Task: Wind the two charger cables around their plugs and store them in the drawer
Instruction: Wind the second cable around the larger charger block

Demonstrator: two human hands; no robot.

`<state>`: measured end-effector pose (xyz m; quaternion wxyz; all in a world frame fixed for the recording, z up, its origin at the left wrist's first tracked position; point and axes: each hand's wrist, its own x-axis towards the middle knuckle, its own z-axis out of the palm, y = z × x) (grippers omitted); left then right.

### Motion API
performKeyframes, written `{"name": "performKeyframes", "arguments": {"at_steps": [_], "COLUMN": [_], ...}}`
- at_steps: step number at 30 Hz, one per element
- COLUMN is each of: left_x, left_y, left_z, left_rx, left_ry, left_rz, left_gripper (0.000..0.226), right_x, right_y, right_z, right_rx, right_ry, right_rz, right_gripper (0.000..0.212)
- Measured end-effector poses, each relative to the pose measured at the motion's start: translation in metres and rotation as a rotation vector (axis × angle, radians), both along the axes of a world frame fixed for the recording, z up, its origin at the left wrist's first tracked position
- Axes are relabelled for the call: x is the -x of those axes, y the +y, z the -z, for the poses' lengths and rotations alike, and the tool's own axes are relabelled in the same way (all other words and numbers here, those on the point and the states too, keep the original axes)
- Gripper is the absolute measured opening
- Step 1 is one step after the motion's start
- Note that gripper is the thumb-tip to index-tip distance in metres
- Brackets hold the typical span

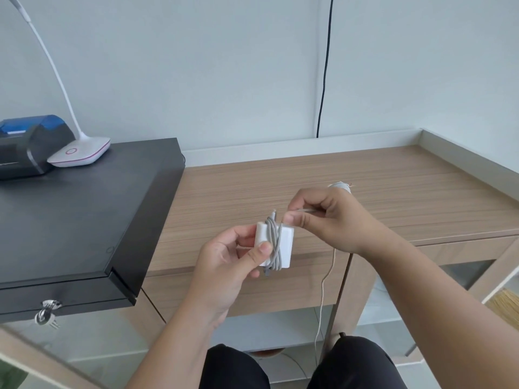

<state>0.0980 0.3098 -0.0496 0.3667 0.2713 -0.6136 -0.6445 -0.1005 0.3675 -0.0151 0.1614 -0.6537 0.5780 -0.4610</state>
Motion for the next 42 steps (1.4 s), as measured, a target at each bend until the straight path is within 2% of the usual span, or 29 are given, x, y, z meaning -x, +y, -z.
{"name": "performKeyframes", "arguments": {"at_steps": [3,6,8,9,11,13,16,22,24,26,29,32,37,42], "left_x": [-0.003,-0.002,0.0,0.002,0.005,0.01,0.017,0.021,0.021,0.019,0.015,0.008,0.006,0.008], "left_y": [-0.003,-0.003,-0.001,0.0,0.004,0.005,0.003,-0.003,-0.005,-0.006,-0.008,-0.012,-0.011,-0.005], "left_z": [0.002,0.008,0.009,0.008,0.005,0.001,0.0,0.002,0.005,0.01,0.013,0.013,0.012,0.012], "left_rx": [-0.05,-0.152,-0.245,-0.293,-0.374,-0.417,-0.427,-0.287,-0.23,-0.086,0.209,0.365,0.41,0.266], "left_ry": [0.026,0.106,0.196,0.254,0.36,0.409,0.435,0.369,0.332,0.234,0.038,-0.071,-0.09,0.03], "left_rz": [0.087,0.153,0.174,0.184,0.165,0.08,-0.009,-0.241,-0.272,-0.326,-0.383,-0.386,-0.284,-0.134], "left_gripper": [0.033,0.055,0.063,0.06,0.038,0.015,0.021,0.044,0.038,0.029,0.031,0.033,0.037,0.04], "right_x": [-0.004,-0.011,-0.018,-0.022,-0.029,-0.033,-0.041,-0.056,-0.055,-0.052,-0.044,-0.033,-0.02,-0.019], "right_y": [-0.006,-0.008,-0.009,-0.009,-0.01,-0.008,-0.001,0.015,0.018,0.021,0.025,0.023,0.016,0.01], "right_z": [0.006,0.016,0.027,0.034,0.046,0.054,0.058,0.053,0.047,0.037,0.015,-0.003,-0.01,-0.008], "right_rx": [-0.016,-0.066,-0.102,-0.128,-0.171,-0.167,-0.15,-0.214,-0.222,-0.217,-0.19,-0.15,-0.055,0.049], "right_ry": [-0.137,-0.284,-0.431,-0.495,-0.536,-0.41,-0.147,0.234,0.31,0.387,0.432,0.468,0.437,0.311], "right_rz": [-0.1,-0.161,-0.18,-0.183,-0.158,-0.058,0.087,0.162,0.156,0.151,0.079,0.047,0.029,-0.028], "right_gripper": [0.021,0.036,0.039,0.041,0.052,0.045,0.03,0.024,0.024,0.028,0.027,0.023,0.02,0.016]}}
